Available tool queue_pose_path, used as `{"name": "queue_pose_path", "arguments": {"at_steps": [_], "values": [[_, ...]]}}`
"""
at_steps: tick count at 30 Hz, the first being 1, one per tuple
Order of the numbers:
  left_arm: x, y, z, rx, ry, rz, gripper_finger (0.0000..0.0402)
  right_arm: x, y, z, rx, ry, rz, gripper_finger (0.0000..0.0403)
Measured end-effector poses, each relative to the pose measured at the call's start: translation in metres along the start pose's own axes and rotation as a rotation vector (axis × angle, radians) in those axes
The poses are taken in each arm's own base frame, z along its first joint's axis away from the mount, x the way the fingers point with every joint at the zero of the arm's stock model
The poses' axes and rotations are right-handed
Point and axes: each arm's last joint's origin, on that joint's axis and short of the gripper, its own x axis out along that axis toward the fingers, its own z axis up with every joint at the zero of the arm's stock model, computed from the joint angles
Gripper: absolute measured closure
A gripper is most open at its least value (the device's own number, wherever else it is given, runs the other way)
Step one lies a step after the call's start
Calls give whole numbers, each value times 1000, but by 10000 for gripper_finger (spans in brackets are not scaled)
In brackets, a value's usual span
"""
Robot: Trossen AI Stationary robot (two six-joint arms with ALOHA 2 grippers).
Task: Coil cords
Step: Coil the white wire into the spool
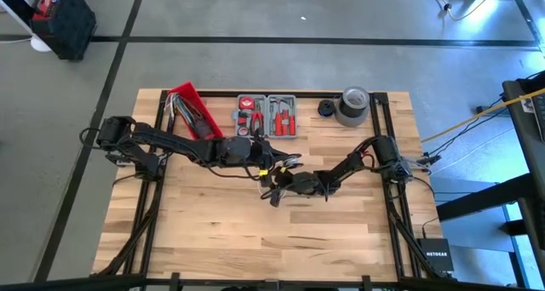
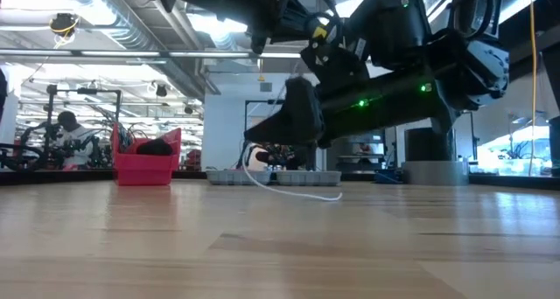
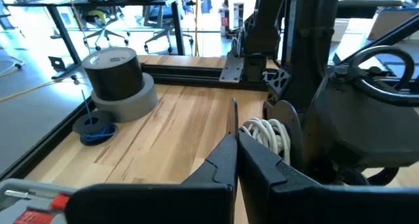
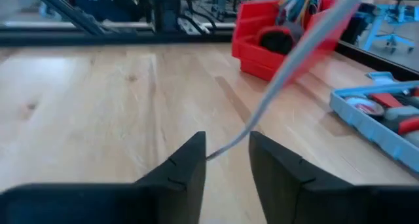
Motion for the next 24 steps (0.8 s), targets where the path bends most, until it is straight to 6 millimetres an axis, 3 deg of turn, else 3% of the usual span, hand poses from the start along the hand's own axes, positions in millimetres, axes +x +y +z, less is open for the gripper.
{"name": "queue_pose_path", "arguments": {"at_steps": [8,15,24], "values": [[0,-1,0,0,-2,-3,402,0,1,-2,-15,15,29,390],[0,-1,0,10,0,-5,402,-8,7,-7,-122,112,-31,391],[0,-1,0,9,1,-4,402,-71,10,-12,-150,168,-172,391]]}}
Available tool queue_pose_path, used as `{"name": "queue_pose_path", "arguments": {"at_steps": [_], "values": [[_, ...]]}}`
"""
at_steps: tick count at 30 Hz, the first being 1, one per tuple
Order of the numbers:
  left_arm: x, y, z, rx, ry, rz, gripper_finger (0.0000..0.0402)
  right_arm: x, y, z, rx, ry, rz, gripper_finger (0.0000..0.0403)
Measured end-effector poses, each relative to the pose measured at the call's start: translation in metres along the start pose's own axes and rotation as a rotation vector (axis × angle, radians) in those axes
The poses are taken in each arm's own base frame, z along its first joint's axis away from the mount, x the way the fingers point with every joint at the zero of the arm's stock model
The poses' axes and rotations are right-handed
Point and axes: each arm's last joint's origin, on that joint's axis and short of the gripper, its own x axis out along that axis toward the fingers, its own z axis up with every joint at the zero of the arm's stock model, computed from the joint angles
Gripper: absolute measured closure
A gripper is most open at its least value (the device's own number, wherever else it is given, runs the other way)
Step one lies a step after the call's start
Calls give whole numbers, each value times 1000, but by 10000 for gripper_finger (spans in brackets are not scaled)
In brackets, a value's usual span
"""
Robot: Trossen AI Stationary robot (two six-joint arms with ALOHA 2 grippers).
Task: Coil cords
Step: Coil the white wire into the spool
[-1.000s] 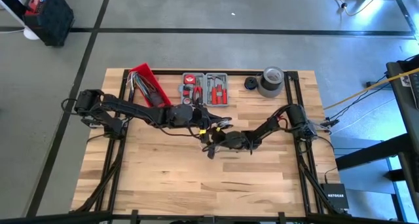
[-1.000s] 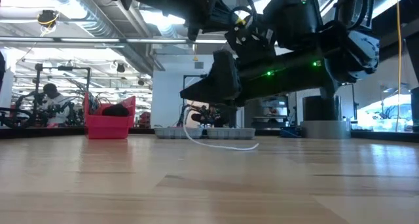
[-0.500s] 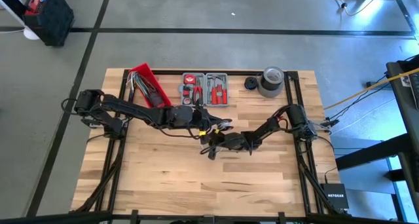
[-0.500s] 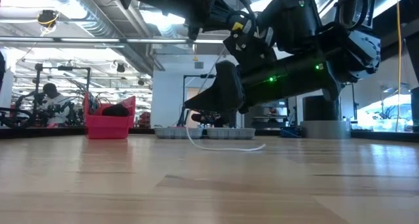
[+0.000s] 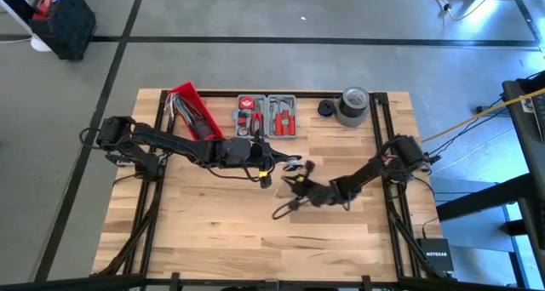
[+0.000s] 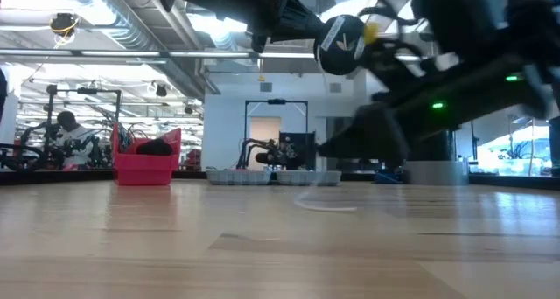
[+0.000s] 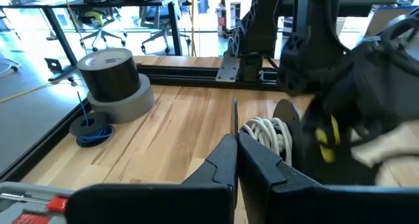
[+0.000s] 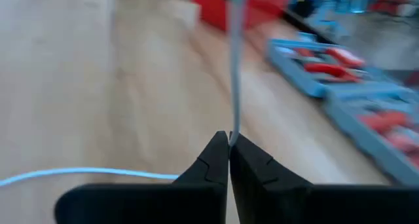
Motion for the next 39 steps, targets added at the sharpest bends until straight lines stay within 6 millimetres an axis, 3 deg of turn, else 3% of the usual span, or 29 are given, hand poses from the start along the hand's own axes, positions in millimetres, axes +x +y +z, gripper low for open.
{"name": "queue_pose_path", "arguments": {"at_steps": [5,17,28,33,39], "values": [[0,0,0,-1,-1,0,402,-27,-20,-5,38,-7,-65,398],[0,-1,0,13,1,-2,402,-73,-69,-6,327,-86,-143,394],[1,-2,-6,130,48,-1,402,-95,-77,49,512,-253,174,391],[8,2,-13,149,72,39,402,-93,-70,73,500,-292,259,390],[9,5,-12,142,58,48,402,-81,-58,98,400,-314,236,390]]}}
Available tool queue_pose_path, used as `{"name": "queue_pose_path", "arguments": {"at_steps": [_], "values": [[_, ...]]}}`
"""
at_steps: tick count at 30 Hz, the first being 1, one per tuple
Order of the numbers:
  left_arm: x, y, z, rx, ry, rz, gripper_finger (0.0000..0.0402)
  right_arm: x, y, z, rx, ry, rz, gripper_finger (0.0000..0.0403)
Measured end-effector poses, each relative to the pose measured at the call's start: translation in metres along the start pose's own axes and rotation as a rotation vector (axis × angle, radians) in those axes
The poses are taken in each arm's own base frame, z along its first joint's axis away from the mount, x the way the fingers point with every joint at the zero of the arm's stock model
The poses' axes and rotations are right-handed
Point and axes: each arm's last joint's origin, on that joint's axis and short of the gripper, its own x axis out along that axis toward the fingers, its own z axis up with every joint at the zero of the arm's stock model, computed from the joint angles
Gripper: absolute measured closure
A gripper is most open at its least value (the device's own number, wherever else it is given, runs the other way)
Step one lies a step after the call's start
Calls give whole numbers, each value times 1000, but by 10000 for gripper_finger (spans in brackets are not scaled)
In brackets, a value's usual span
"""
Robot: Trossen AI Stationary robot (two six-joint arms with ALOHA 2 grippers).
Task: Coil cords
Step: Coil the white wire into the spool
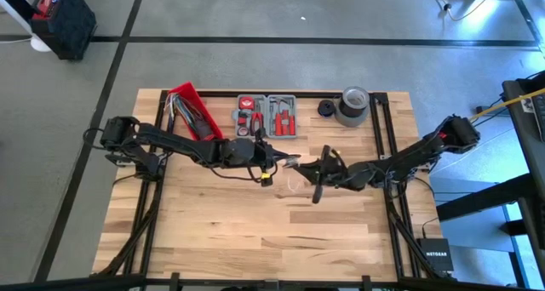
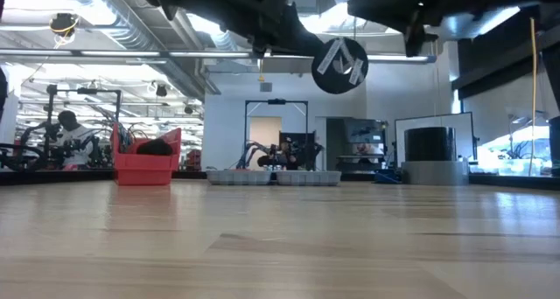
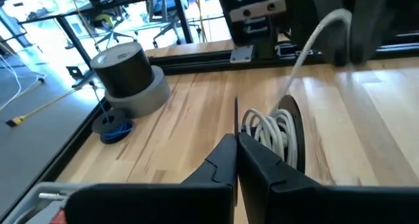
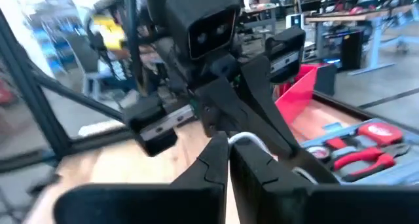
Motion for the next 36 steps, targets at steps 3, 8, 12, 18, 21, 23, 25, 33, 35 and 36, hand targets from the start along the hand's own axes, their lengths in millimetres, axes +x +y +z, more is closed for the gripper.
{"name": "queue_pose_path", "arguments": {"at_steps": [3,8,12,18,21,23,25,33,35,36], "values": [[0,-1,1,7,-6,-2,402,16,5,3,-59,22,-32,390],[0,-1,0,-19,-5,-1,402,41,7,0,-150,94,-82,389],[0,-1,-1,-50,0,0,402,53,6,-9,-199,158,-109,389],[0,1,1,-123,-23,4,402,56,3,-23,-265,272,-124,389],[0,0,2,-144,-28,3,402,53,1,-30,-297,344,-139,389],[1,0,2,-151,-29,3,402,52,-1,-33,-294,374,-148,389],[0,1,3,-164,-42,2,402,50,-2,-35,-292,401,-159,389],[0,0,4,-170,-48,0,402,50,-3,-37,-244,411,-171,388],[0,0,4,-173,-53,2,402,51,-1,-33,-226,376,-162,382],[0,0,5,-174,-55,2,402,52,-1,-32,-225,362,-157,376]]}}
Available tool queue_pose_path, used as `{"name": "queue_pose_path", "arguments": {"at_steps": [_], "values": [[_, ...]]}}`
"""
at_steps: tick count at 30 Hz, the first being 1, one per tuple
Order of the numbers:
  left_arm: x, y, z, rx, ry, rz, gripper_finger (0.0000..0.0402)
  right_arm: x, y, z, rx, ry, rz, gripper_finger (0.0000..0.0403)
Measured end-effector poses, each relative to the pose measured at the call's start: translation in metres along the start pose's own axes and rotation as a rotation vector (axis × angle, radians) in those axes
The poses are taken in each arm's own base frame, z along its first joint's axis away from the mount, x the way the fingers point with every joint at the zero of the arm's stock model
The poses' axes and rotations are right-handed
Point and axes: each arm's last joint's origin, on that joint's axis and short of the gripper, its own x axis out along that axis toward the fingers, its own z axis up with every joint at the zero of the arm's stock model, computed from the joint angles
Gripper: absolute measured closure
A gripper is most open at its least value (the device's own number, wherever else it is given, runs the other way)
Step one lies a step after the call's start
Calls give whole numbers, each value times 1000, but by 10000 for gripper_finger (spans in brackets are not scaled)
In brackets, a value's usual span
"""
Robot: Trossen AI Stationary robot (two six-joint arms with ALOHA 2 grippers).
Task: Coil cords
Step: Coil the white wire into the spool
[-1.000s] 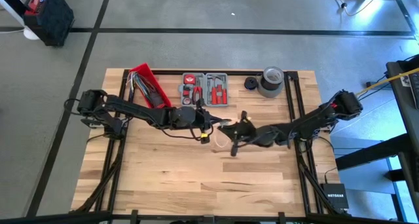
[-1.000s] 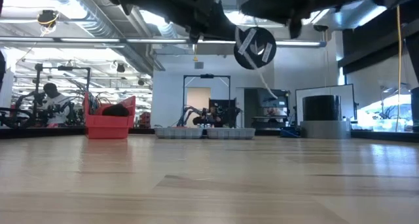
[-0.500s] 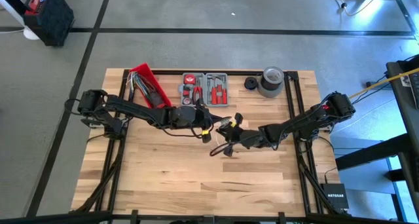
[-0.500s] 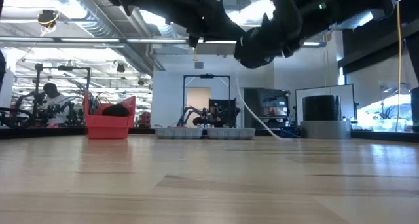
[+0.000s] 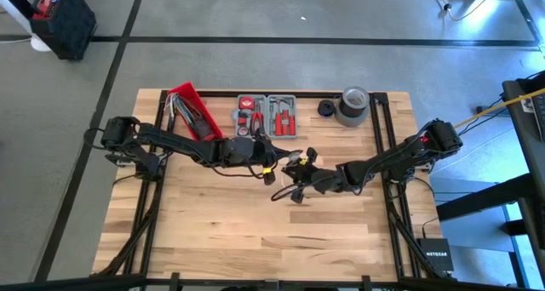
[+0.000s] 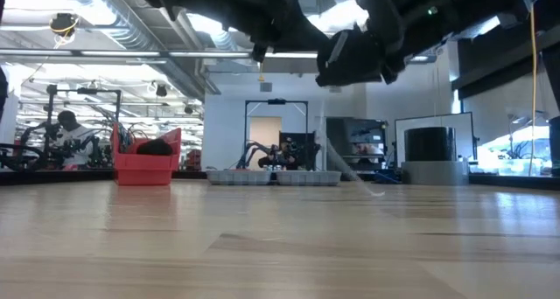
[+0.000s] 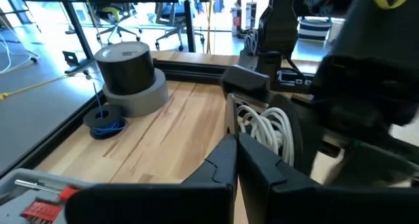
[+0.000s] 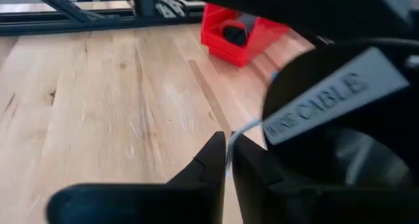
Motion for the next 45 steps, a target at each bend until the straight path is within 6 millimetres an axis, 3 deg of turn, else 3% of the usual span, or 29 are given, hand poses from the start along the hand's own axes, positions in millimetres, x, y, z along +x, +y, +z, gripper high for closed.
{"name": "queue_pose_path", "arguments": {"at_steps": [9,17,23,34,45], "values": [[0,-1,0,29,7,-4,402,-21,-7,12,-60,48,101,295],[0,-1,-1,31,9,-8,402,-35,-14,11,-37,167,177,281],[0,-1,-1,31,10,-6,402,-29,-15,-9,-5,218,161,281],[-1,-2,0,35,1,-8,402,-6,-16,-65,83,-22,93,281],[-1,-2,0,36,0,-8,402,16,-4,-69,17,-120,44,281]]}}
